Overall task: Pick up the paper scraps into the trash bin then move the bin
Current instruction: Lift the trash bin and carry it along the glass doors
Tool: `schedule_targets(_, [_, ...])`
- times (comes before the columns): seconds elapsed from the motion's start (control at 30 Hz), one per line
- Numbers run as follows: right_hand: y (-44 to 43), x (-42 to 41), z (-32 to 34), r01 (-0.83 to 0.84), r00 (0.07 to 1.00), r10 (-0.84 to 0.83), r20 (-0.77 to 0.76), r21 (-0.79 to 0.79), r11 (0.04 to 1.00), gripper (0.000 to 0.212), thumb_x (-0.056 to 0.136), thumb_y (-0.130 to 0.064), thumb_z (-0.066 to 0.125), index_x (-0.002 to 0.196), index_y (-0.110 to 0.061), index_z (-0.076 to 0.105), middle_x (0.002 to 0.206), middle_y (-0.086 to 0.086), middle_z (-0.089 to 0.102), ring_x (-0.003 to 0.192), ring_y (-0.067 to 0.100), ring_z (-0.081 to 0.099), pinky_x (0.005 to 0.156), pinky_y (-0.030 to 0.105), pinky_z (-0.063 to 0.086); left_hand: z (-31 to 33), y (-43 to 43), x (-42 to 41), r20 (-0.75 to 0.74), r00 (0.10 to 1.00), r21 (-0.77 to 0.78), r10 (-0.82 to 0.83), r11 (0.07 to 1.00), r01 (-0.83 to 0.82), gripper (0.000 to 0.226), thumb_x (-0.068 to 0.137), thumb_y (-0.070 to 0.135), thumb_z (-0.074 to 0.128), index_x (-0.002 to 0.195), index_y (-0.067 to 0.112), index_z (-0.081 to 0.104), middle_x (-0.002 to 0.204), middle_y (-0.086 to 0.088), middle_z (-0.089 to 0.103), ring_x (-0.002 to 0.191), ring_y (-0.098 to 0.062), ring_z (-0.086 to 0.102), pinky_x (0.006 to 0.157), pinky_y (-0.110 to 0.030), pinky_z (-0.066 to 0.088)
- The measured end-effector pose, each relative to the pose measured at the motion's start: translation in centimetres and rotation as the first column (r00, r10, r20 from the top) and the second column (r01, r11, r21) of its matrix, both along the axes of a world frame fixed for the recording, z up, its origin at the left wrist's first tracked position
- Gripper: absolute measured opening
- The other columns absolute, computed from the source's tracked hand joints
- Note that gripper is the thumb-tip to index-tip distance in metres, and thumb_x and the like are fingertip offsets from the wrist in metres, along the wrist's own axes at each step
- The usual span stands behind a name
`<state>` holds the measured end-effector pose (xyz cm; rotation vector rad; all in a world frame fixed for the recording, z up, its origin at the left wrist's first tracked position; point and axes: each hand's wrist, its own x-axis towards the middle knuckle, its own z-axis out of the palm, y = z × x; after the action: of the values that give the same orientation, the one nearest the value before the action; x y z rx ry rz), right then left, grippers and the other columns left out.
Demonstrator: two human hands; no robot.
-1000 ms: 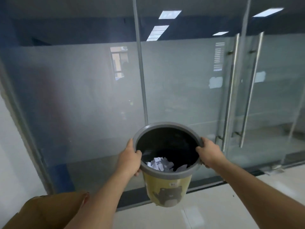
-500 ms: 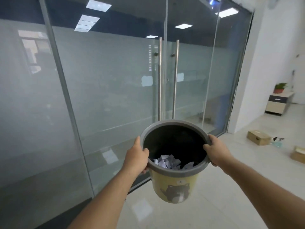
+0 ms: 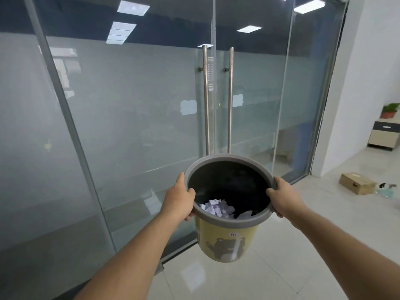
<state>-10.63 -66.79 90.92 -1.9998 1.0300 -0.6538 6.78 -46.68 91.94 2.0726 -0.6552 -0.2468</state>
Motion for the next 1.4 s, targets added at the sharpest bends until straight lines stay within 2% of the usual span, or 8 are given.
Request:
schedule_targets(0.33, [-5.9,6.8,-1.3,0.074,0.997,-0.074,-0.036,0.006,0.997,0.024,0.084,-0.011,0.042,0.106,-0.012,0.052,0.088,0.026,0.061,0.059,0.033,0.056,0.041,0.031,0.044,-1.8,-7.0,7.9,-0.012,0.999,0.036,-0.047,0.998,0.047,0.063,0.104,0.020,0.044,0.159,0.034,0.018,0.107,-0.018,0.069,0.052,-0.018,0.066,0.039,-0.021,0.049])
schedule_targets(0.47, [-8.0,10.1,-0.5,0.120,0.991,-0.119,-0.057,0.012,0.993,0.023,0.085,-0.010,0.043,0.107,-0.011,0.051,0.090,0.026,0.061,0.058,0.033,0.056,0.041,0.031,0.045,-1.5,-9.5,12.0,-0.035,0.994,0.022,-0.101,0.995,0.102,0.059,0.103,0.019,0.044,0.157,0.032,0.025,0.103,-0.016,0.070,0.050,-0.017,0.067,0.038,-0.020,0.048])
schedule_targets(0.67, [-10.5,13.7,-0.8,0.149,0.985,-0.151,-0.081,-0.027,0.988,0.024,0.083,-0.009,0.042,0.105,-0.013,0.050,0.084,0.024,0.061,0.052,0.030,0.054,0.041,0.031,0.044,-1.9,-13.1,16.6,-0.020,0.989,0.034,-0.149,0.988,0.149,0.058,0.102,0.020,0.044,0.156,0.032,0.026,0.105,-0.016,0.070,0.053,-0.019,0.069,0.037,-0.020,0.048])
schedule_targets(0.87, [-13.2,15.4,-1.9,0.172,0.980,-0.172,-0.102,-0.007,0.985,0.026,0.083,-0.010,0.043,0.108,-0.016,0.051,0.082,0.018,0.062,0.055,0.030,0.056,0.042,0.031,0.046,-3.1,-16.5,18.7,-0.048,0.985,0.045,-0.166,0.985,0.169,0.057,0.102,0.018,0.044,0.155,0.031,0.028,0.103,-0.017,0.070,0.051,-0.018,0.067,0.036,-0.019,0.047])
schedule_targets(1.1, [-18.5,16.1,-2.5,0.150,0.985,-0.149,-0.091,0.000,0.989,0.027,0.084,-0.010,0.043,0.109,-0.015,0.052,0.083,0.019,0.062,0.056,0.030,0.056,0.043,0.031,0.047,-3.8,-21.6,19.4,-0.047,0.987,0.050,-0.153,0.987,0.155,0.056,0.102,0.019,0.044,0.154,0.032,0.029,0.106,-0.016,0.069,0.055,-0.019,0.068,0.037,-0.019,0.047])
schedule_targets(1.2, [-21.5,16.1,-2.5,0.148,0.986,-0.146,-0.081,0.012,0.989,0.027,0.085,-0.010,0.043,0.109,-0.016,0.051,0.085,0.021,0.063,0.056,0.031,0.056,0.044,0.032,0.047,-3.5,-24.5,19.2,-0.041,0.988,0.043,-0.148,0.988,0.149,0.055,0.102,0.019,0.044,0.153,0.032,0.030,0.101,-0.015,0.069,0.054,-0.019,0.068,0.038,-0.020,0.048])
schedule_targets(1.4, [-28.3,16.5,-2.8,0.128,0.988,-0.128,-0.088,-0.011,0.992,0.027,0.085,-0.012,0.045,0.111,-0.014,0.050,0.093,0.022,0.062,0.067,0.035,0.059,0.047,0.032,0.047,-3.5,-30.4,18.7,-0.031,0.994,0.059,-0.103,0.993,0.105,0.057,0.102,0.021,0.046,0.154,0.033,0.027,0.101,-0.013,0.068,0.055,-0.019,0.068,0.038,-0.019,0.049])
